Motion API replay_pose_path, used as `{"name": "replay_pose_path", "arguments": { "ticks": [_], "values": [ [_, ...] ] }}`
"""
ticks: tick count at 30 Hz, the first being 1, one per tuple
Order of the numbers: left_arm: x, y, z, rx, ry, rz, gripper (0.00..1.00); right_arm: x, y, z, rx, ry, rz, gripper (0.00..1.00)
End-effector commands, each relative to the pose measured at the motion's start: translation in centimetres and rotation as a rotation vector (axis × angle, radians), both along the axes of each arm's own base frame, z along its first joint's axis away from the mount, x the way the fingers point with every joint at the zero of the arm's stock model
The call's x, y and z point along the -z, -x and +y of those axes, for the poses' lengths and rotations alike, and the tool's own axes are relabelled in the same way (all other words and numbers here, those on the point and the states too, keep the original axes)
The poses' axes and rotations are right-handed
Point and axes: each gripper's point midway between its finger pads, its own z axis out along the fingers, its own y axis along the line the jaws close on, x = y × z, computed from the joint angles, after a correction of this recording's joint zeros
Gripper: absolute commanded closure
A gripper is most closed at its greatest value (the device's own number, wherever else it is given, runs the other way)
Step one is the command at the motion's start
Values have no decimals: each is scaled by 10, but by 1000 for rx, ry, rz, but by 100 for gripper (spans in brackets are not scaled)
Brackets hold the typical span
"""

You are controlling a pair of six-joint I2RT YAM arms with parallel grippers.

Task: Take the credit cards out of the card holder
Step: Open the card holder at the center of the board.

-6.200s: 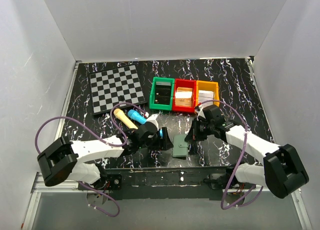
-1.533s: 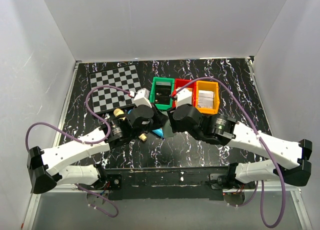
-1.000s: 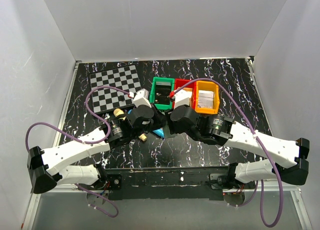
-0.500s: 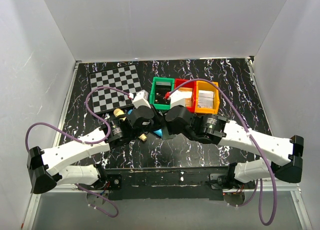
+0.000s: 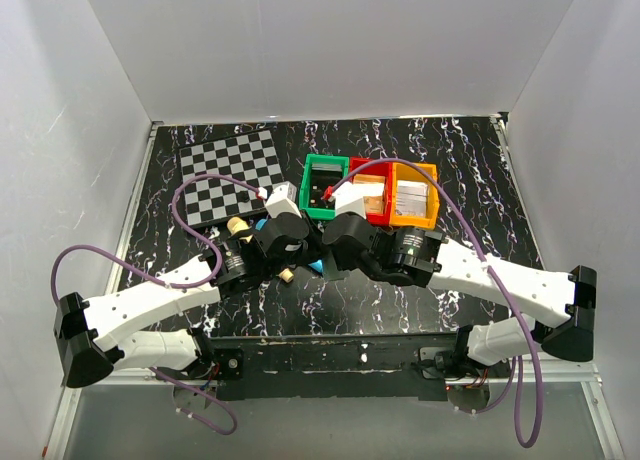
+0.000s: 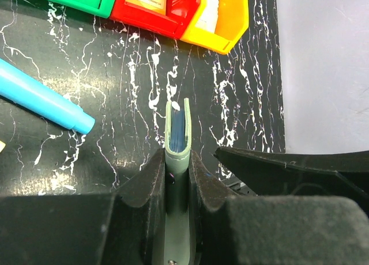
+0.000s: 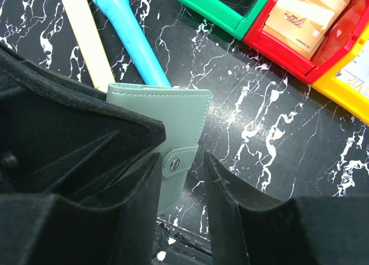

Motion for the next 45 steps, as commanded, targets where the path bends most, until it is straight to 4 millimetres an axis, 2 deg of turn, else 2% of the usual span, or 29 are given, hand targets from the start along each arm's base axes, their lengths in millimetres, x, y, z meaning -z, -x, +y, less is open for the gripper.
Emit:
{"name": "replay_pose_path", "arguments": {
  "ticks": [1, 17, 21, 23, 35, 45],
  "values": [
    [-37, -1, -5, -6, 128, -52, 100, 5, -1, -9, 31, 58, 5, 60],
    [-37, 1, 1, -16, 132, -56, 100, 18, 3, -18, 38, 109, 31, 79],
    [-36, 1, 1, -15, 134, -55, 100, 18, 4, -19, 35, 111, 34, 88],
    [-37, 1, 1, -14, 134, -56, 100, 19, 4, -19, 34, 115, 37, 98],
    [-29, -1, 9, -39, 104, -66, 100, 11, 7, -27, 41, 67, 48, 99],
    [-24, -2, 14, -56, 86, -65, 100, 12, 8, -35, 58, -41, 116, 99]
  ]
}}
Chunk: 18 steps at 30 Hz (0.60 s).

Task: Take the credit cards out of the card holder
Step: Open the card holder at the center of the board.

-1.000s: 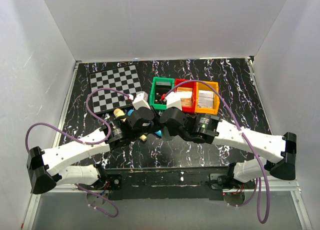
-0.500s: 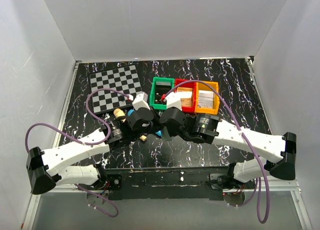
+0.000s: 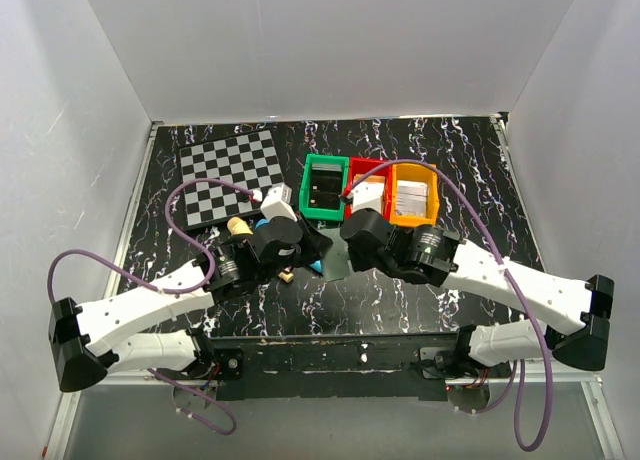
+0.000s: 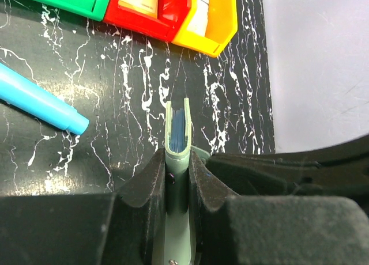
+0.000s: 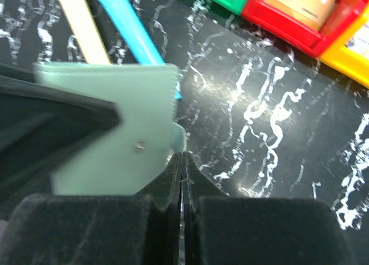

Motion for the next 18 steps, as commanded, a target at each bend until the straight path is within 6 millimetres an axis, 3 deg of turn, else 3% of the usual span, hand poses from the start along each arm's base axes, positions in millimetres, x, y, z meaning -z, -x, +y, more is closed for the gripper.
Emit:
{"name": "replay_pose_path", "arguments": {
  "ticks": [1, 6, 12, 15, 18],
  "values": [
    [-20, -5, 10, -52, 51, -46, 100, 9, 0, -25, 39, 26, 43, 99],
    [-19, -5, 10, -50, 58, -47, 100, 5, 1, -23, 18, -30, 52, 99],
    [-37, 3, 5, 42, 173, -155, 100, 1, -4, -34, 41, -152, 113, 99],
    [-45, 10, 8, 86, 246, -213, 100, -2, -5, -46, 53, -176, 116, 84],
    [-57, 18, 12, 151, 302, -308, 100, -19, 0, -49, 15, -214, 94, 69]
  ]
}}
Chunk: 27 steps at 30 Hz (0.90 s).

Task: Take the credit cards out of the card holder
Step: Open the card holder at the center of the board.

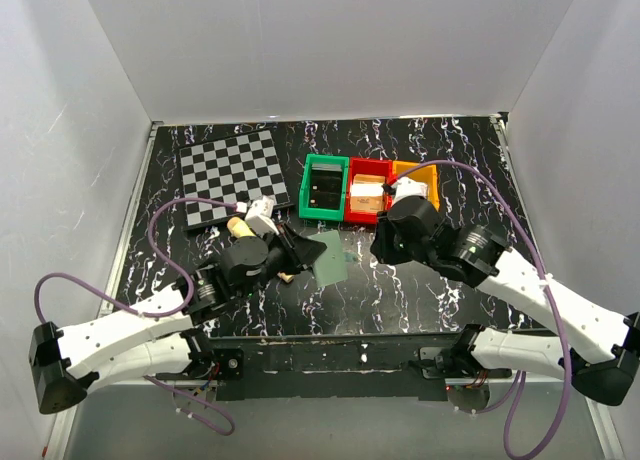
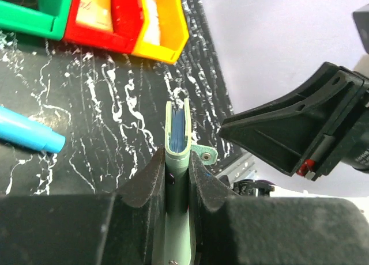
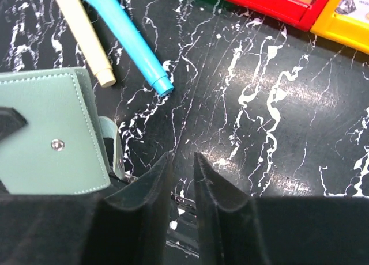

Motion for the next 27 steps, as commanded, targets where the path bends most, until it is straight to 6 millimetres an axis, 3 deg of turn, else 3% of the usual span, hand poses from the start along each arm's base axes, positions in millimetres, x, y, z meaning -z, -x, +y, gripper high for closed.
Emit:
{"name": "replay_pose_path", "arguments": {
  "ticks": [1, 4, 7, 13, 18, 27],
  "values": [
    [-50, 10, 2, 97, 163, -205, 100, -33, 11, 6, -90, -112, -41, 63],
    [-46, 16, 14, 106, 185, -246, 100, -61, 25, 14, -191, -204, -71, 48],
    [-55, 25, 24, 123, 251, -315, 100, -78, 42, 27, -297, -280, -54, 32],
    [-66, 36, 20, 198, 267, -355, 100, -96, 57, 52, -413, -409, -37, 30],
    [-65, 40, 5, 271, 236, -330, 100, -86, 58, 61, -434, -361, -6, 30],
    [-70, 51, 3, 323, 274, -354, 100, -50, 43, 45, -331, -255, 15, 36]
  ]
}}
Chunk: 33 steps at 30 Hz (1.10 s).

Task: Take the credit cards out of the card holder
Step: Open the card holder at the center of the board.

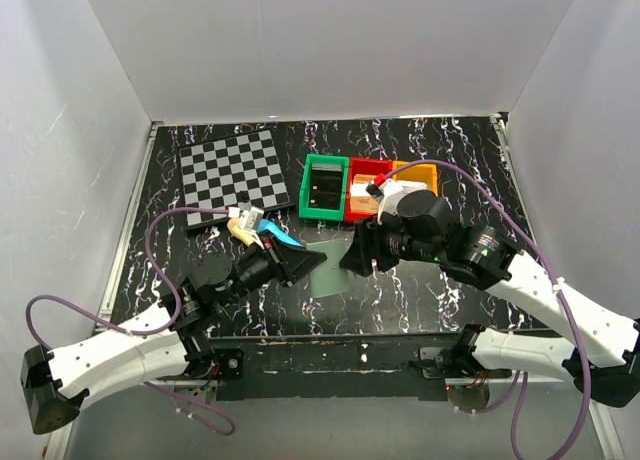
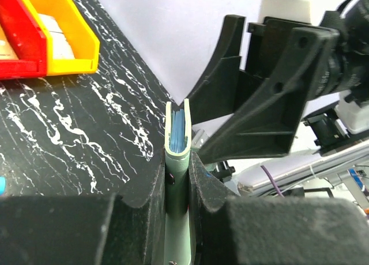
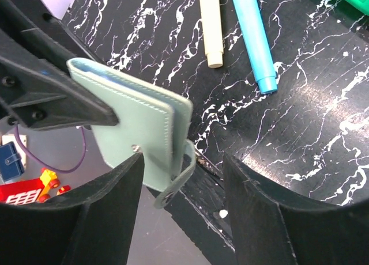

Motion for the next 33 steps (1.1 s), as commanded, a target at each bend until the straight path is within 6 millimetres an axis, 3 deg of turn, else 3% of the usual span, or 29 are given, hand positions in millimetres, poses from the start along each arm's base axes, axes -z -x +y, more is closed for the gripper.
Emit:
{"name": "replay_pose_path", "arguments": {
  "ticks": [1, 6, 13, 16, 20, 23, 28, 33],
  "values": [
    [-31, 12, 3, 53, 77, -73, 100, 5, -6, -8, 34, 2, -21, 37],
    [-35, 17, 5, 77, 92, -84, 100, 17, -8, -15, 55, 22, -2, 40],
    [-37, 20, 7, 101, 108, -92, 100, 18, -4, -19, 43, -16, 9, 41],
    [-38, 26, 3, 154, 122, -107, 100, 8, 1, -14, 3, -79, -4, 39],
    [-31, 30, 3, 201, 159, -101, 100, -20, 14, -9, -63, -232, -15, 36],
    [-38, 33, 10, 257, 270, -98, 100, -31, 21, -10, -100, -282, -8, 36],
    [-45, 38, 9, 339, 344, -105, 100, -35, 28, -8, -143, -304, 6, 36],
    [-54, 43, 7, 390, 389, -127, 100, -23, 26, -9, -122, -269, 31, 38]
  ]
}}
